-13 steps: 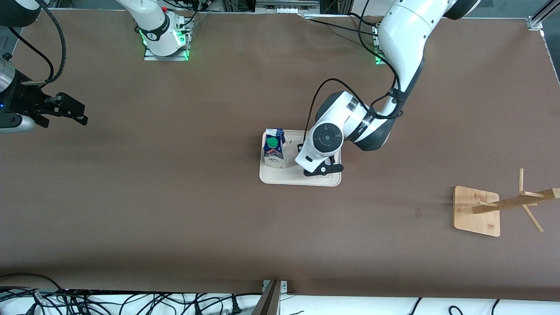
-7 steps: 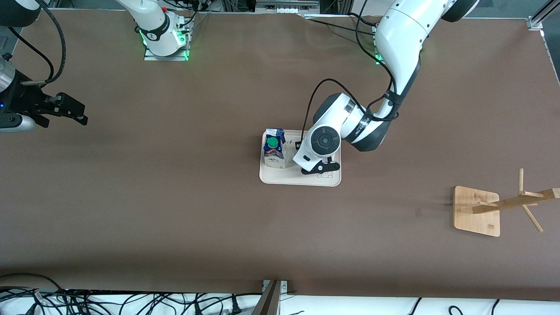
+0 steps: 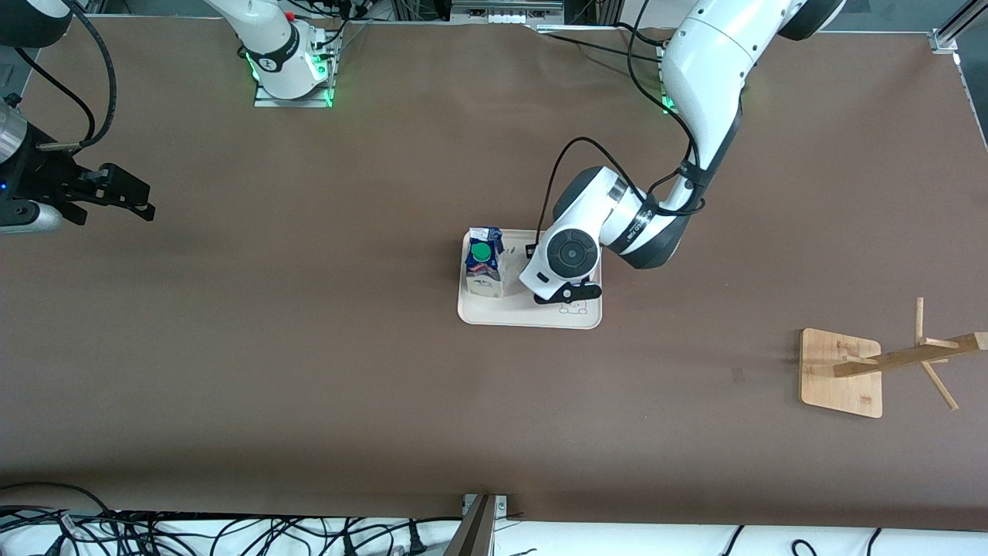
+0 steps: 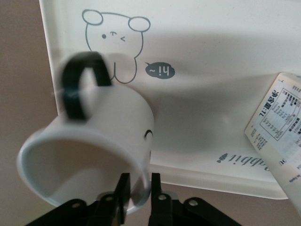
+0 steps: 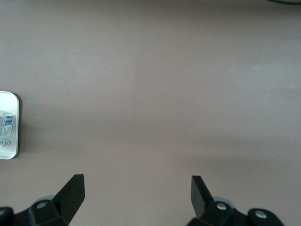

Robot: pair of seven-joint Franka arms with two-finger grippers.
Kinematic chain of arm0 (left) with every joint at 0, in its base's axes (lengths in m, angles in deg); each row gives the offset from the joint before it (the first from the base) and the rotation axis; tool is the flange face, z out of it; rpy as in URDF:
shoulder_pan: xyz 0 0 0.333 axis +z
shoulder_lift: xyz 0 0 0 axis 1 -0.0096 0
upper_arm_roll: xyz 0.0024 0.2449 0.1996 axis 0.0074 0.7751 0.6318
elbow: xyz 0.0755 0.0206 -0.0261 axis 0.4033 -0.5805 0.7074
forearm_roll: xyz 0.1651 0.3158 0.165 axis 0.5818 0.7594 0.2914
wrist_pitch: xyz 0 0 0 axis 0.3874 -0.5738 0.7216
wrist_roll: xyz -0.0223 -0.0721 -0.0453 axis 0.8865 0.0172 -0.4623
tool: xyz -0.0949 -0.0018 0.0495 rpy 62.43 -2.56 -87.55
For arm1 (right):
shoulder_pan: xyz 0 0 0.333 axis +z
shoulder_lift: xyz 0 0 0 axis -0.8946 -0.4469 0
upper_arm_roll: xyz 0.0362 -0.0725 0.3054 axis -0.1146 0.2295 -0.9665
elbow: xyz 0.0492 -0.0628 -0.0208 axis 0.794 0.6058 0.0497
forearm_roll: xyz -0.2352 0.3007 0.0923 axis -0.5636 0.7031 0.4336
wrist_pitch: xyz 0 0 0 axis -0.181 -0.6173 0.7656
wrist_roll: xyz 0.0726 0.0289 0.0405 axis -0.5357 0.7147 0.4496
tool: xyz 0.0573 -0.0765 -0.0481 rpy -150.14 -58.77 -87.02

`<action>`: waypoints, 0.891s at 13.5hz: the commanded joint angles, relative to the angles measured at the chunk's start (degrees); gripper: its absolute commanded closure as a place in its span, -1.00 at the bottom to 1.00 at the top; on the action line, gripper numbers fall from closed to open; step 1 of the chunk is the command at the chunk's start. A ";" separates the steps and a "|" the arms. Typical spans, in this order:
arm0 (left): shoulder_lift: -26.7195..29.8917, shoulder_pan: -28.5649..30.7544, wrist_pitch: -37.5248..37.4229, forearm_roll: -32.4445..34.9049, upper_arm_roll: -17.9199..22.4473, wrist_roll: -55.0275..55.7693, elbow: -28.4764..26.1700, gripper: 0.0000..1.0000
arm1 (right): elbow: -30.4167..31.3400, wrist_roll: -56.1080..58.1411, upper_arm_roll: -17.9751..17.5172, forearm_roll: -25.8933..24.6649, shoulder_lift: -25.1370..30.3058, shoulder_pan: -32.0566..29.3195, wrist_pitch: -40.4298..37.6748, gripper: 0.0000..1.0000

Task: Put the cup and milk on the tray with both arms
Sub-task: 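Lower the held mug onto the tray beside the milk carton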

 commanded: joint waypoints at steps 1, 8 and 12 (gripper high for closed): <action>-0.12 0.12 -1.17 -1.39 0.22 -2.11 0.78 -1.00 | -1.10 -0.22 -0.53 -0.25 -0.34 -0.59 -0.95 -1.00; 0.58 0.64 -4.13 -1.21 0.65 -2.19 4.90 -1.00 | -1.01 -0.22 -0.53 -0.25 -0.34 -0.59 -0.95 -1.00; 1.28 4.59 -13.36 -0.86 0.66 -7.18 13.25 -1.00 | -1.01 -0.22 -0.53 -0.25 -0.34 -0.59 -0.95 -1.00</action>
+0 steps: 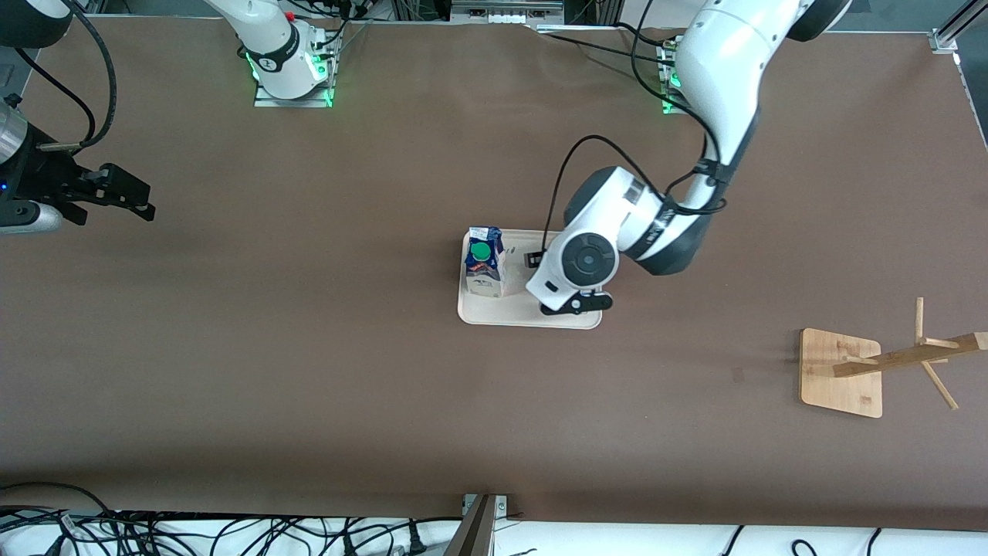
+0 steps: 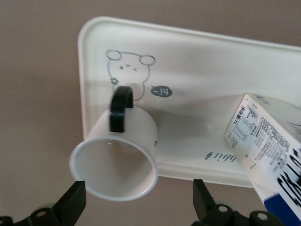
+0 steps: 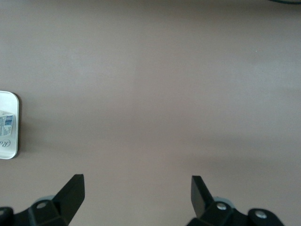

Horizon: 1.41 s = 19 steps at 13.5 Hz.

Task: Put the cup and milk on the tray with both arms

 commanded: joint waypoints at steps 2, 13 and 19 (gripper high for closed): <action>2.31 4.62 -5.72 -0.77 0.12 -8.60 3.56 -1.00 | -1.01 -0.22 -0.53 -0.25 -0.29 -0.59 -0.92 -1.00; 16.19 9.11 -7.48 14.96 1.08 -12.73 5.76 -1.00 | -1.01 -0.14 -0.53 -0.25 -0.29 -0.67 -0.92 -1.00; 23.31 14.82 -12.23 12.59 1.43 -26.00 2.44 -1.00 | -1.01 -0.14 -0.53 -0.25 -0.29 -0.59 -0.92 -1.00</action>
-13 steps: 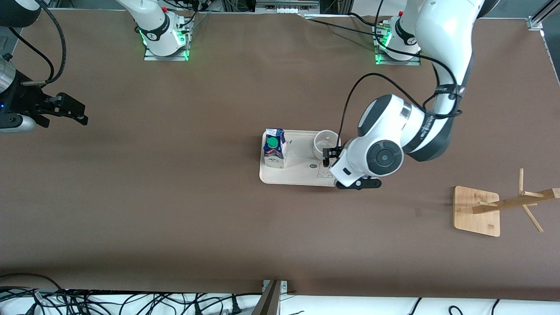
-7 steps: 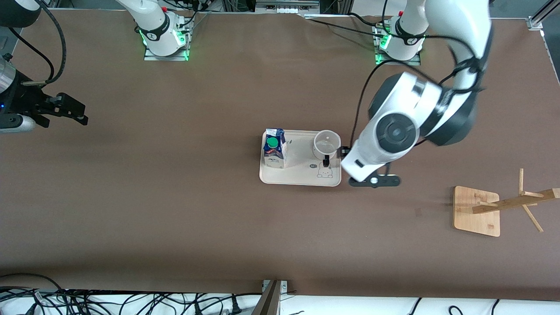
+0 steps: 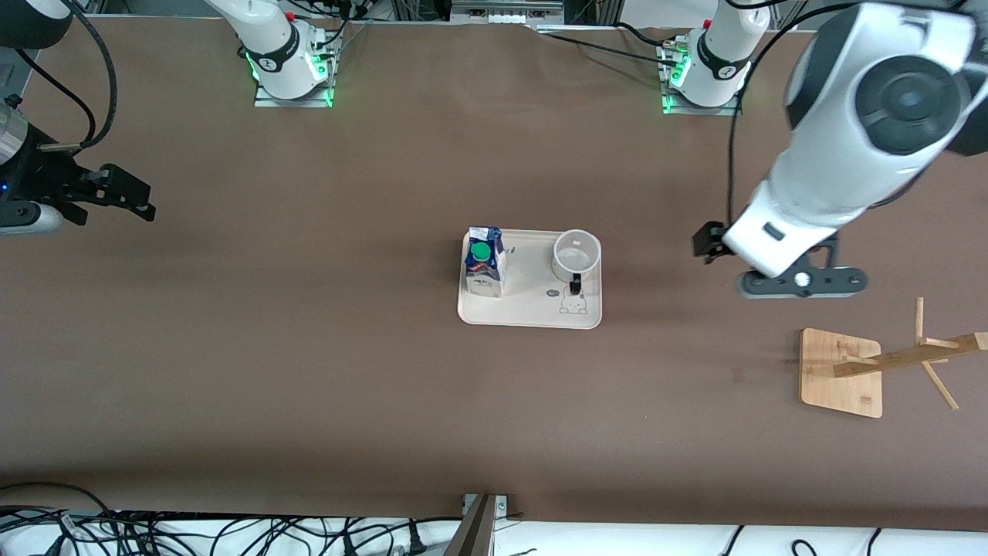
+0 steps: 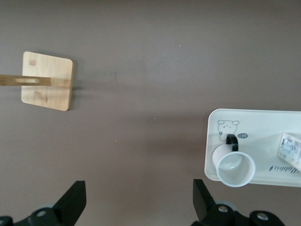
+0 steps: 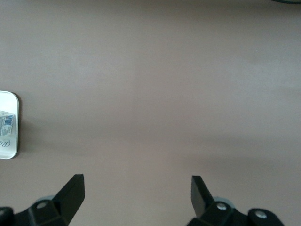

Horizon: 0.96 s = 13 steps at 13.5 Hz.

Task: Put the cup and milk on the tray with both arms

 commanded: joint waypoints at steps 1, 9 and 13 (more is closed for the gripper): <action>5.61 2.14 -0.10 -0.89 0.81 -6.27 -7.04 -1.00 | -1.01 -0.14 -0.53 -0.25 -0.25 -0.58 -0.91 -1.00; 18.98 3.63 8.75 -9.33 10.93 -13.67 -25.34 -1.00 | -1.01 -0.14 -0.53 -0.25 -0.25 -0.58 -0.91 -1.00; 20.40 4.43 11.32 -8.20 10.23 -12.70 -27.73 -1.00 | -1.01 -0.14 -0.53 -0.17 -0.25 -0.67 -0.91 -1.00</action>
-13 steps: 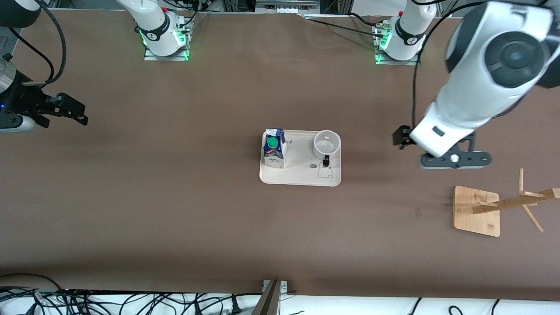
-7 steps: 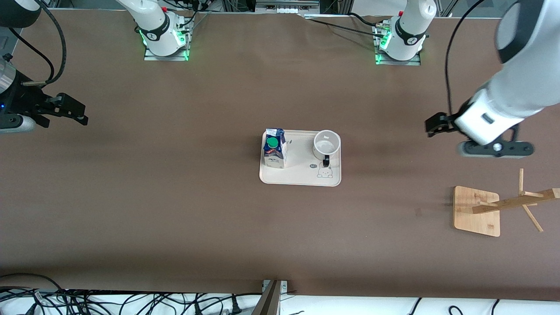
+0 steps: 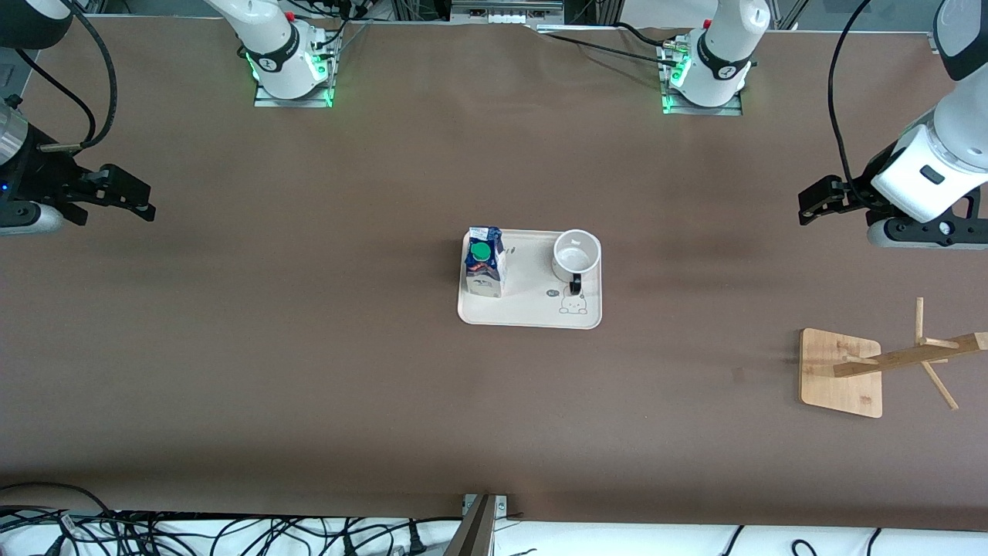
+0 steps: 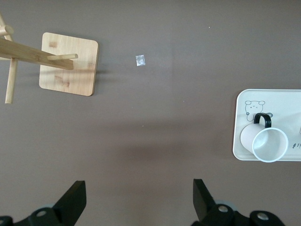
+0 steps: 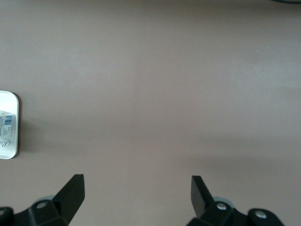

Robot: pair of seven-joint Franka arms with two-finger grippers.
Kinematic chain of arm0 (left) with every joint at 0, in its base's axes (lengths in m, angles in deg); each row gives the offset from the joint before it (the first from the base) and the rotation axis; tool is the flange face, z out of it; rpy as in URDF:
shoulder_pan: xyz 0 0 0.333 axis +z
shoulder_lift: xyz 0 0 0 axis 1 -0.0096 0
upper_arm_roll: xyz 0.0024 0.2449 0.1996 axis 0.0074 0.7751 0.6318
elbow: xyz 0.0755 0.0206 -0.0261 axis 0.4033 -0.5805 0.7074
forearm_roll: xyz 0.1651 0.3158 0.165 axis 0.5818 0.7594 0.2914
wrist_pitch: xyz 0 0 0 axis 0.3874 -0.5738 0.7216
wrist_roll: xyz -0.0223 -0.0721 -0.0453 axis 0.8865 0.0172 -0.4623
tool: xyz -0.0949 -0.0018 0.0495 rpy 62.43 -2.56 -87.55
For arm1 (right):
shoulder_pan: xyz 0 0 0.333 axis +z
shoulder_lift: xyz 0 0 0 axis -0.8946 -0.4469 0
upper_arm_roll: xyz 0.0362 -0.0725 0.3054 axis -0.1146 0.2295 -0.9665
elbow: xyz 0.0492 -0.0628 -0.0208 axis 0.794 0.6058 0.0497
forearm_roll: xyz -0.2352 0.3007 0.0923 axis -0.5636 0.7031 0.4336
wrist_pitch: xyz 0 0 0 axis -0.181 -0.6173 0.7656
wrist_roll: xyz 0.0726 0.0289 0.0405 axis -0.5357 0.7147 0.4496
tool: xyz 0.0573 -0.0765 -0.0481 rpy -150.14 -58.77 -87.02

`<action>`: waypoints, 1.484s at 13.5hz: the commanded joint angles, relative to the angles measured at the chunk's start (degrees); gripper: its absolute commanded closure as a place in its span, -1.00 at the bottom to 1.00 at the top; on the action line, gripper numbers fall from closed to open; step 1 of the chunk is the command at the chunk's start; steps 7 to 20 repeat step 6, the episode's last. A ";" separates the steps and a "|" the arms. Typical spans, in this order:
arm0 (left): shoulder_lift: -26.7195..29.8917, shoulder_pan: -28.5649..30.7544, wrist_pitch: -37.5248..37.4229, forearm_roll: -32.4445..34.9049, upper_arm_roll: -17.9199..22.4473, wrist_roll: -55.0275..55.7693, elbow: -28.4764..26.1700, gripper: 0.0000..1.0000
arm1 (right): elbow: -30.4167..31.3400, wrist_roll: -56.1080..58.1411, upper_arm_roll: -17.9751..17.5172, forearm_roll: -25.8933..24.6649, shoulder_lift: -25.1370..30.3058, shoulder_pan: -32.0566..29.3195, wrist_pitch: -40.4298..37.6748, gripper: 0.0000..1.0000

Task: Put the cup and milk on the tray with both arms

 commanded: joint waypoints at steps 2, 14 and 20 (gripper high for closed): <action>2.75 1.49 2.16 1.27 -1.69 -0.24 -2.78 -1.00 | -1.01 -0.05 -0.44 -0.25 -0.23 -0.67 -0.91 -1.00; 2.85 1.49 2.33 1.36 -1.96 -0.06 -3.22 -1.00 | -1.01 -0.14 -0.53 -0.25 -0.23 -0.67 -0.91 -1.00; 2.85 1.49 2.33 1.36 -1.96 -0.06 -3.22 -1.00 | -1.01 -0.14 -0.53 -0.25 -0.23 -0.67 -0.91 -1.00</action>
